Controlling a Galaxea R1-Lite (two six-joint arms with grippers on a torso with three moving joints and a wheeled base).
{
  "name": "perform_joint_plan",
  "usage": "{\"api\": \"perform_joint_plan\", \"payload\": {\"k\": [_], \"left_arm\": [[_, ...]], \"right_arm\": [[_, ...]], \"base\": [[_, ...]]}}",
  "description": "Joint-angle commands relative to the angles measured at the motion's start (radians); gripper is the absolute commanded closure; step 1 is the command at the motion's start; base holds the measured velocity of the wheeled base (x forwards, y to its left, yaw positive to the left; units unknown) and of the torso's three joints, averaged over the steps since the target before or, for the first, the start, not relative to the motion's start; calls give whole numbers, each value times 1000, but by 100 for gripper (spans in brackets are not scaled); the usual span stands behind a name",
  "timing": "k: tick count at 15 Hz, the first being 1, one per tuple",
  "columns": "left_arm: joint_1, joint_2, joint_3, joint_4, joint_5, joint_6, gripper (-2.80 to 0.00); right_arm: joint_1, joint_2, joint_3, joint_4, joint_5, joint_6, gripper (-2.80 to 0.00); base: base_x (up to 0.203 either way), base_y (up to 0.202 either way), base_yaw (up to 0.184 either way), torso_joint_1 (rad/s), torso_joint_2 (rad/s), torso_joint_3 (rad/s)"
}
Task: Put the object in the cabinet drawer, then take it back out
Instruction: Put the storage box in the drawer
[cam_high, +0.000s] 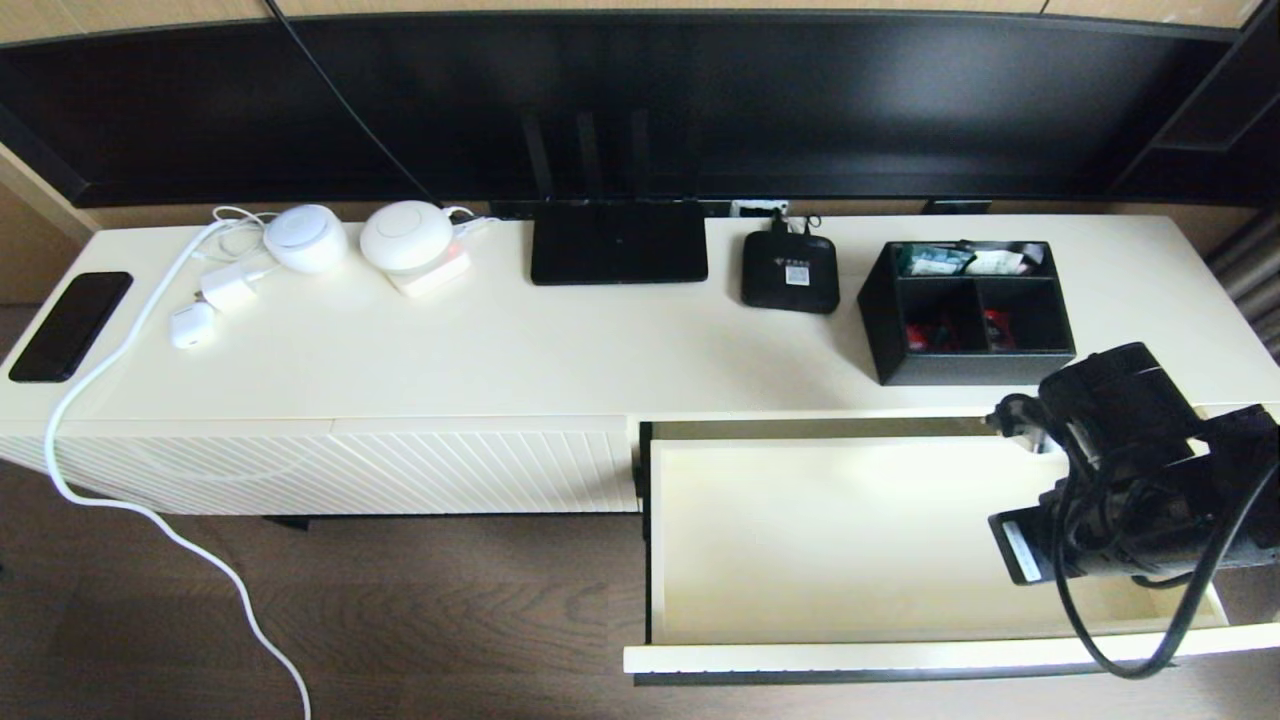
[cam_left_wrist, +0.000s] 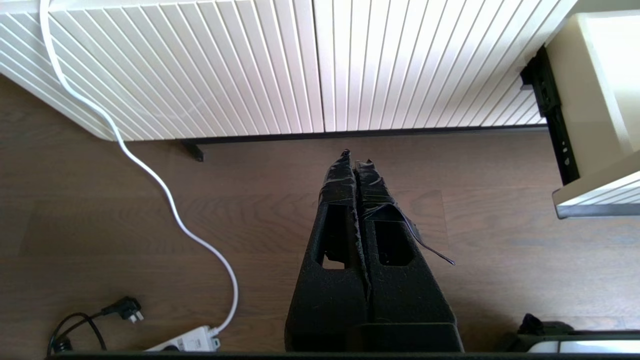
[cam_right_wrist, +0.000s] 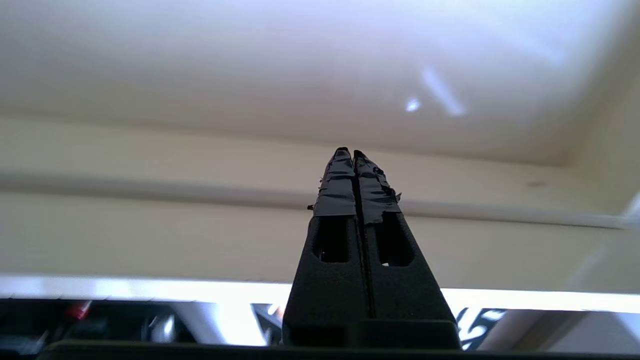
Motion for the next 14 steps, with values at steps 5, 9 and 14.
{"api": "perform_joint_plan", "payload": {"k": [5,9,14], "left_arm": [[0,0,-1,0,0,0,0],[0,0,-1,0,0,0,0],[0,1,-1,0,0,0,0]], "right_arm": [[-1,-156,-185,12,-45,-51,0],[1,-150,-327,85,-61,-45,0],[0,-34,-438,89,-127,-43,0]], "base": [[0,0,0,0,0,0],[0,0,0,0,0,0],[0,0,0,0,0,0]]}}
